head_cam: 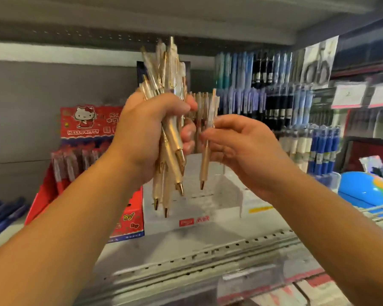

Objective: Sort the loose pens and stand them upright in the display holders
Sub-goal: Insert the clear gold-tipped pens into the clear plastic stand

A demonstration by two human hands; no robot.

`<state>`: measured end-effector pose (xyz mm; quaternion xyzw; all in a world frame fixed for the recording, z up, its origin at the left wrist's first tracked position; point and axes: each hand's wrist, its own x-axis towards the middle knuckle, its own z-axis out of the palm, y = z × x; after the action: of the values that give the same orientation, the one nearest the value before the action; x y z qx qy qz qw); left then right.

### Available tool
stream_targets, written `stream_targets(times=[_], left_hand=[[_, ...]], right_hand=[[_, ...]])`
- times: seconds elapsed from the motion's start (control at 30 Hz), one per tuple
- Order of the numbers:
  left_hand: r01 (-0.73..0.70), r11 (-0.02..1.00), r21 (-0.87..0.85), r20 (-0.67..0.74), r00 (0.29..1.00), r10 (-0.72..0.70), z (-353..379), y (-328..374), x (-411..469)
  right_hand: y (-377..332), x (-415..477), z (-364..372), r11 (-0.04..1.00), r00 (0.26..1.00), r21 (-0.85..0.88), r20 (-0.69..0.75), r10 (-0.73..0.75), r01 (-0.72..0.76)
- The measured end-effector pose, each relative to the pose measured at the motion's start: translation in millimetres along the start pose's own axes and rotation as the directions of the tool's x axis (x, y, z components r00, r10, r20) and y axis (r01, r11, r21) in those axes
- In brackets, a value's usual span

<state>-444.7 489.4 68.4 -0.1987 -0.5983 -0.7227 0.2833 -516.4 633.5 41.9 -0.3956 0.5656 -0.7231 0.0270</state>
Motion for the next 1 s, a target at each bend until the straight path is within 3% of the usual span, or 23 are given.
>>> stream_targets(times=[0.27, 0.5, 0.63, 0.7, 0.87, 1.0], left_hand=[[0.015, 0.980, 0.198, -0.340, 0.939, 0.055, -12, -5, 7], [0.024, 0.970, 0.242, -0.338, 0.939, 0.062, -41, -8, 19], [0.060, 0.981, 0.186, -0.384, 0.923, 0.016, -59, -13, 28], [0.053, 0.990, 0.133, -0.392, 0.920, 0.003, -68, -15, 28], [0.044, 0.993, 0.107, -0.250, 0.968, -0.016, -80, -13, 26], [0.081, 0.986, 0.145, -0.264, 0.964, -0.040, -78, -16, 24]], right_hand=[[16, 39, -3, 0.960, 0.971, -0.202, 0.182, -0.157, 0.193], [28, 64, 23, 0.861, 0.916, -0.359, 0.312, -0.252, 0.359], [40, 79, 48, 0.876, 0.903, -0.342, 0.377, -0.205, 0.342], [49, 85, 56, 0.883, 0.912, -0.347, 0.368, -0.181, 0.315], [72, 85, 58, 0.883, 0.932, -0.361, 0.310, -0.189, 0.299], [73, 87, 53, 0.875, 0.929, -0.362, 0.302, -0.215, 0.320]])
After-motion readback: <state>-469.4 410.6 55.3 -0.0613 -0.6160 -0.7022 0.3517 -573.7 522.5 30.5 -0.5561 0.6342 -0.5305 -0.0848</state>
